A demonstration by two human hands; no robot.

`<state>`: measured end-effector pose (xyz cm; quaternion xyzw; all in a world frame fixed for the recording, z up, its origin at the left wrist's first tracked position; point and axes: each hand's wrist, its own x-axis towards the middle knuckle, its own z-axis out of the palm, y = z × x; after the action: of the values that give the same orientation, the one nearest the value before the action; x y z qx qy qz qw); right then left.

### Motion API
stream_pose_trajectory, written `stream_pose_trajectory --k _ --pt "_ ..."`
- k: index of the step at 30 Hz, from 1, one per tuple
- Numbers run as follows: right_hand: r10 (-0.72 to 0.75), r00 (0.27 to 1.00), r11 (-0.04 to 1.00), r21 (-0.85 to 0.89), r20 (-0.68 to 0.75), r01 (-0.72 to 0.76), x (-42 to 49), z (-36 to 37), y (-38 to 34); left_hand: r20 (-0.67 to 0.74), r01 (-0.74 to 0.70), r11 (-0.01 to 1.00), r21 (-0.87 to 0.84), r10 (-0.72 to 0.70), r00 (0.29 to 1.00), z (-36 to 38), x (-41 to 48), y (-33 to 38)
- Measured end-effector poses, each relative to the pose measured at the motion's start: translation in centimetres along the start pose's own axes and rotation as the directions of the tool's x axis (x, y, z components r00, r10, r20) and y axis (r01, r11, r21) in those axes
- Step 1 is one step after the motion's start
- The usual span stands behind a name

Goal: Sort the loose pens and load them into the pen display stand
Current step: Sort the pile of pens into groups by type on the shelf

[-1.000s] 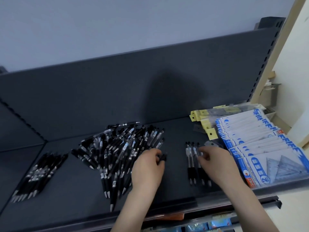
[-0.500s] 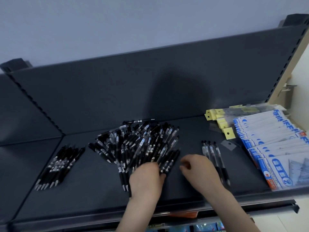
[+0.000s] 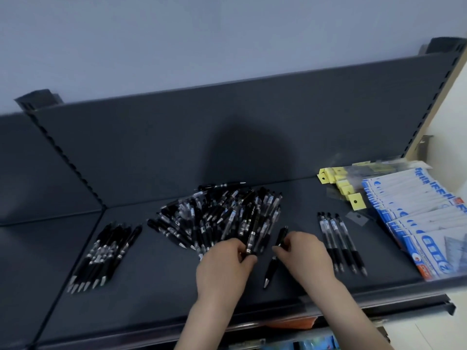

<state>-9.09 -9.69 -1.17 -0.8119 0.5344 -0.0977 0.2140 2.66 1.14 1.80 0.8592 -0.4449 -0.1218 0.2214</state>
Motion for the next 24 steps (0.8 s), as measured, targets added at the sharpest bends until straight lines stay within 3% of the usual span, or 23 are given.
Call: stream_pose_trajectory --k 7,11,14,17,20,24 --pt "0.158 0.987 0.987 -0.016 0.004 -0.158 0.3 0.9 -2.9 -0.048 -0.015 0.996 -0.092 0.011 0.999 -2.2 -0.7 -3.7" --pt "0.219 0.973 0.976 0.016 -0.076 -0.218 0.0 0.6 -2.6 -0.053 -0.012 0.989 -0.151 0.005 0.999 -3.4 -0.8 -5.9" --pt "0.154 0.97 0.987 0.072 -0.188 -0.143 -0.8 -0.2 -3.8 -0.08 -0.017 0.985 -0.172 0.003 0.997 -4.5 -0.7 -8.0" --pt "0.045 0.978 0.983 0.183 -0.205 -0.007 -1.6 -0.5 -7.6 -0.11 0.001 0.982 -0.188 -0.022 0.994 -6.0 -0.7 -10.4" --pt "-0.045 0.991 0.947 0.31 -0.124 0.082 -2.6 1.2 -12.2 -0.134 0.04 0.977 -0.208 -0.069 0.989 -7.7 -0.8 -13.4" --pt "-0.129 0.99 0.899 0.429 0.06 0.091 -3.3 6.2 -17.3 -0.182 0.085 0.973 -0.216 -0.125 0.975 -10.1 -1.2 -17.9"
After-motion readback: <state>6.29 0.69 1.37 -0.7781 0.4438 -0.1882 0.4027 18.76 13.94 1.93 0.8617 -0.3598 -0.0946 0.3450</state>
